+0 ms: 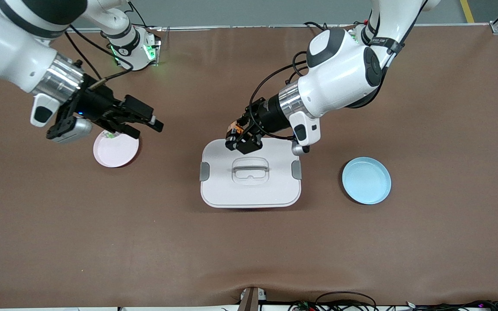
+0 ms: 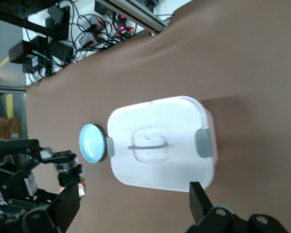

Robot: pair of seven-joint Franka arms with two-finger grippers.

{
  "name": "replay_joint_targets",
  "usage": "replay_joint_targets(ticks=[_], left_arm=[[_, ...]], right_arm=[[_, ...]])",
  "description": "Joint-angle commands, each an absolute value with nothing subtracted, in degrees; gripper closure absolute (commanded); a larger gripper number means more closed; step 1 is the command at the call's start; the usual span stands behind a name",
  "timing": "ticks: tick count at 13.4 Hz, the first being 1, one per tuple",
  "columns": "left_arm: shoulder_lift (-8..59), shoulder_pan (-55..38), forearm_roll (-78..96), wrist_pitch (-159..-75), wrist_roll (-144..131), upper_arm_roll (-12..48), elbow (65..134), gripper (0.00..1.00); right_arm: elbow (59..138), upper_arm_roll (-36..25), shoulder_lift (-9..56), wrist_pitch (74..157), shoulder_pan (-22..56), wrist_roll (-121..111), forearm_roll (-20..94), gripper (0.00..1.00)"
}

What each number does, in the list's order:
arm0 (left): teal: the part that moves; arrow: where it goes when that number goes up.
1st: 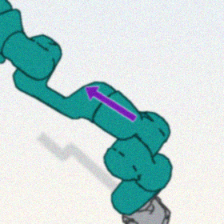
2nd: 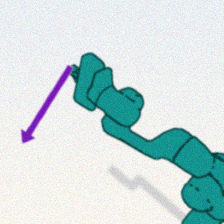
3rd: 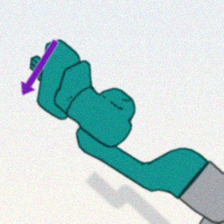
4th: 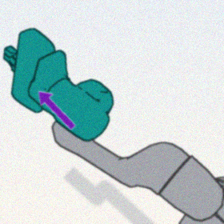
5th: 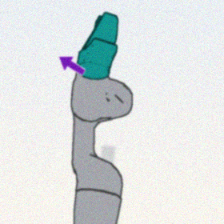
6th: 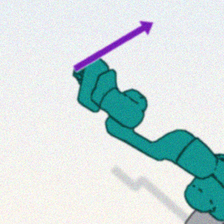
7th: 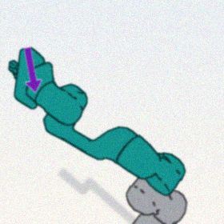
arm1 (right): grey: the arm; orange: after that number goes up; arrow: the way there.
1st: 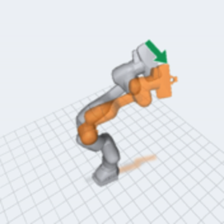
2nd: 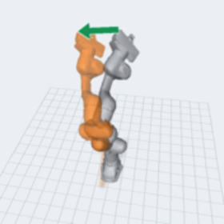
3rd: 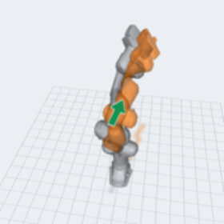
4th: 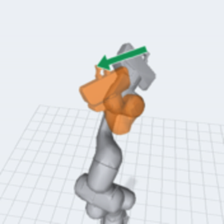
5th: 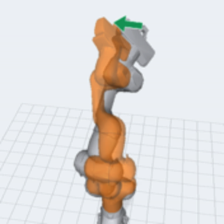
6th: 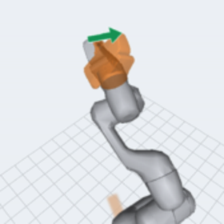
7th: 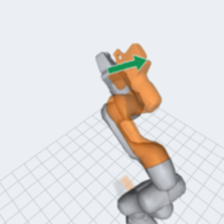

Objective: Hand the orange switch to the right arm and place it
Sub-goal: 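Hold the switch with the left gripper while the right gripper reaches it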

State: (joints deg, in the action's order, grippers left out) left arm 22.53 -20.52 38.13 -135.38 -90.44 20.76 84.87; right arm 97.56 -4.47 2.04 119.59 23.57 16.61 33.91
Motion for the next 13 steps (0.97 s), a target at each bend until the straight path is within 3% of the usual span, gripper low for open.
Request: replay_joint_targets(ticks=[1,13], left_arm=[[22.3,-20.8,36.8,-136.0,-92.1,20.6,84.5,0.73],[22.1,-20.7,36.6,-136.0,-92.2,20.6,84.6,0.73]], right_arm=[[100.3,-5.1,1.0,125.8,27.8,20.6,35.2,0.0],[102.9,-5.2,4.9,142.0,38.7,23.3,41.5,0.0]])
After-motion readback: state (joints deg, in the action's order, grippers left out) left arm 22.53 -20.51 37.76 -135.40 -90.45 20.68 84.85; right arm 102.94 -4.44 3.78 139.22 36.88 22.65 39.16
